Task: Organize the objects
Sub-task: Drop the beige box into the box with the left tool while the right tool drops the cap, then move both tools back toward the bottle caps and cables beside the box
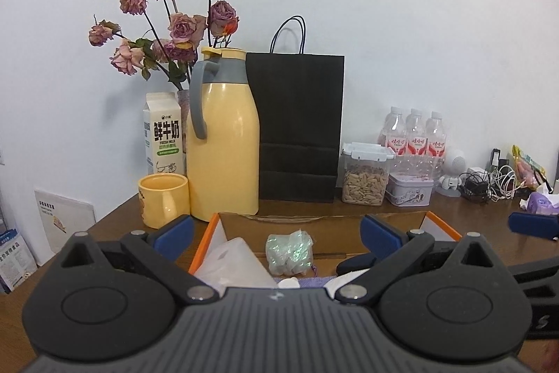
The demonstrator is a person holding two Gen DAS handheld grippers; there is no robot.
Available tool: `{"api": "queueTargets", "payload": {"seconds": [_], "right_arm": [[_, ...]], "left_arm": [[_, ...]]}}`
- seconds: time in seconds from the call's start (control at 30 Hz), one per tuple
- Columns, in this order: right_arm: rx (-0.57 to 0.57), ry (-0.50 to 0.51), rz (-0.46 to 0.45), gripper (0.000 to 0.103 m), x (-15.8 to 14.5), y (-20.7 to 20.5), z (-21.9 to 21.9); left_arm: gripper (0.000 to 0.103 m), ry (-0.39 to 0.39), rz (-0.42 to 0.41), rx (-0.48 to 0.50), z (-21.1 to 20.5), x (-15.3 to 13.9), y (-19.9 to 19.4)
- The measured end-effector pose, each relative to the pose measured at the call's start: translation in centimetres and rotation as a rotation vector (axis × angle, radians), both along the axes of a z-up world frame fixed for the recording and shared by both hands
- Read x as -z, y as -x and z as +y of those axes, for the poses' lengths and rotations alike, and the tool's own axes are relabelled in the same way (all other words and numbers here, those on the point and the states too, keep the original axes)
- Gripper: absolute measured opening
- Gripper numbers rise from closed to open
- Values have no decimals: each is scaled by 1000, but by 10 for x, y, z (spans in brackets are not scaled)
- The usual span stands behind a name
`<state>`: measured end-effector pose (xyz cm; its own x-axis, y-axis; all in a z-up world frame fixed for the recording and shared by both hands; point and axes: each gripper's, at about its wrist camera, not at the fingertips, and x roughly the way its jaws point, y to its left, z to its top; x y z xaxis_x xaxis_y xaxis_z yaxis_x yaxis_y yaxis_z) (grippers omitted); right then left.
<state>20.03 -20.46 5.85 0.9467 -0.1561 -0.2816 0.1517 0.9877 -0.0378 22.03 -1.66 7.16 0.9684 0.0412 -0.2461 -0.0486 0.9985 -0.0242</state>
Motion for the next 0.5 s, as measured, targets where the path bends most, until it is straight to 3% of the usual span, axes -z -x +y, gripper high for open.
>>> {"api": "queueTargets", "payload": {"seconds": [0.5], "right_arm": [[23,-15,103,103,14,46,-14]], "left_arm": [[103,-34,87,-41,20,4,39]]}}
